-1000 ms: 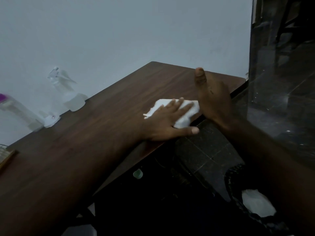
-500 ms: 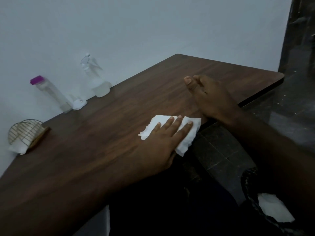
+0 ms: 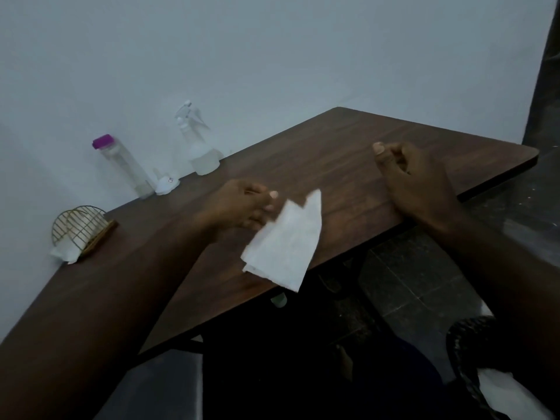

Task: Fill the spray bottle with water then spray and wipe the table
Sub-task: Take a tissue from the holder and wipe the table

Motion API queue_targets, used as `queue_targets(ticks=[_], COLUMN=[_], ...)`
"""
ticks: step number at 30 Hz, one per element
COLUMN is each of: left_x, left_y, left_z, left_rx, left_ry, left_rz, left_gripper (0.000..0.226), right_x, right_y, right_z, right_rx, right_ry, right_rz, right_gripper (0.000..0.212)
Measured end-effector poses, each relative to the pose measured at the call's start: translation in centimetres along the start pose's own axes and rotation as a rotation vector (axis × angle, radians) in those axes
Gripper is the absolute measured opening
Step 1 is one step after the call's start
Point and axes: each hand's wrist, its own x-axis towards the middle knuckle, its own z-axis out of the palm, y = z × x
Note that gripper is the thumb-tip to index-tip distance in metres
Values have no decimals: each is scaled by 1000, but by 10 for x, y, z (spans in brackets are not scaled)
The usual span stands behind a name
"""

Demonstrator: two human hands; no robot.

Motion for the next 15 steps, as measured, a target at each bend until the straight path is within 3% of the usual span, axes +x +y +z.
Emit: queue_targets(ticks=[3,4,6,8,10,11,13,15], left_x=[12,8,-15,-40,-50,-45,-17,16], left_y=[-14,-15,-9,-8,-16,-20,-28,-30], left_z=[-21,-24,-13,22,60,68,60,37], left_rx=[535,592,818,938,835,797,740,723], left_ry=[417,459,404,148,-210,-290,-254,-142], left_rz=[83,178,474,680,572,527,455,251], left_gripper=[54,54,52,57,58,57,48,47], right_x=[1,2,4,4,2,2,2,2], right_y=[5,6,5,-1,-7,-8,-6,-3], right_z=[-2,-1,3,9,14,16,18,19], right_rx=[-1,-8,-29,-66,-140,-177,-208,-200], right_ry=[6,5,-4,-26,-47,-56,-58,-56], right_rz=[12,13,10,-9,-54,-77,-99,-101], right_gripper=[58,59,60,60,61,61,61,61])
